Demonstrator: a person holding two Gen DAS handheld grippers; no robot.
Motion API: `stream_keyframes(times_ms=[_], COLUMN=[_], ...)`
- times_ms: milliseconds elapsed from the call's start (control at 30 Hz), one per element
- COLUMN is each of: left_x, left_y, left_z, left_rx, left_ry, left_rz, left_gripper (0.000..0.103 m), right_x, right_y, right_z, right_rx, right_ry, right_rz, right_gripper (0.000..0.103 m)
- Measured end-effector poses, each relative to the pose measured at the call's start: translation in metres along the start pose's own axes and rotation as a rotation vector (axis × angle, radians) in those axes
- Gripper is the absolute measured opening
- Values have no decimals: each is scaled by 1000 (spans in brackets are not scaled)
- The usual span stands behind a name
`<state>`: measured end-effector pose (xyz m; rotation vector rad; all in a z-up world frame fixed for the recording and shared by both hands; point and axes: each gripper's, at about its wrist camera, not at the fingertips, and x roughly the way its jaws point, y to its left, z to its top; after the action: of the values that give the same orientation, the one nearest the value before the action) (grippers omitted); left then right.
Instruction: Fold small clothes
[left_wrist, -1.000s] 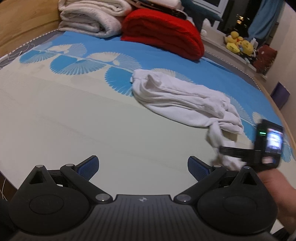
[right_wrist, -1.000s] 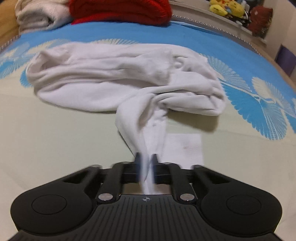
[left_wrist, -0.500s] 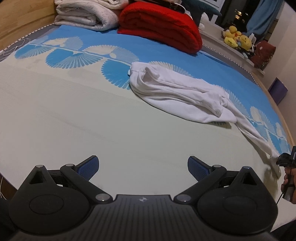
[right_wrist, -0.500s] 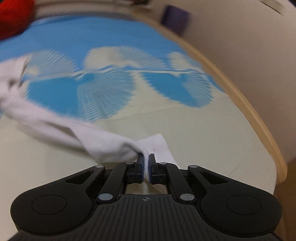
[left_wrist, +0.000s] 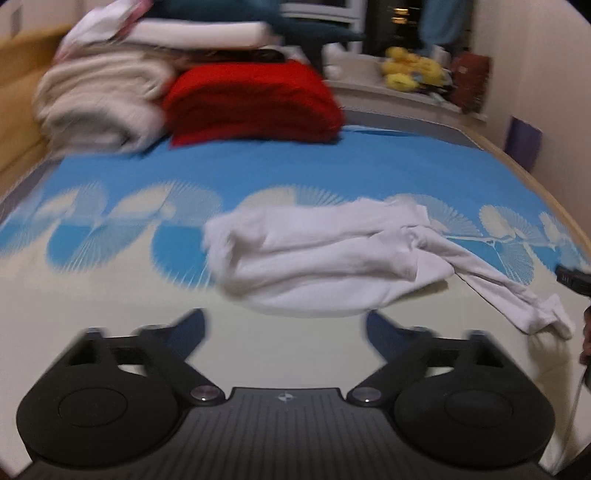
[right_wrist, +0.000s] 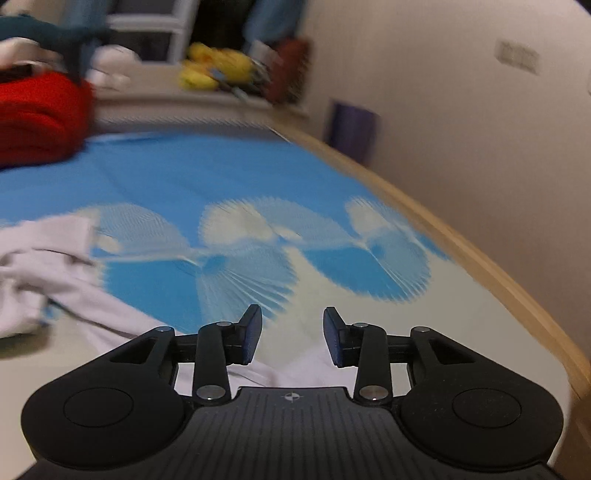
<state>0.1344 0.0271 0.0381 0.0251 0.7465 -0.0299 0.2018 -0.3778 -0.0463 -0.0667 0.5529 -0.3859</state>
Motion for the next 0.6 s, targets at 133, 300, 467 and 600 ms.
stream_keyframes(times_ms=[133,300,467,600], left_x=[52,78,80,73], left_y=[2,12,21,40], left_z=[-7,-1,2,2], left_rx=[19,-76,-49,-65], left_ry=[64,179,174,191], left_rz=[-46,-41,-21,-26], left_gripper=[13,13,19,21], right_x=[-8,-3,35,70], right_y=[30,88,154,194], right_z=[2,-1,10,19], right_rx=[-59,-168,-264,-263], right_ry=[-7,68,105,236], right_rz=[276,502,480,427], right_gripper=[21,26,39,40])
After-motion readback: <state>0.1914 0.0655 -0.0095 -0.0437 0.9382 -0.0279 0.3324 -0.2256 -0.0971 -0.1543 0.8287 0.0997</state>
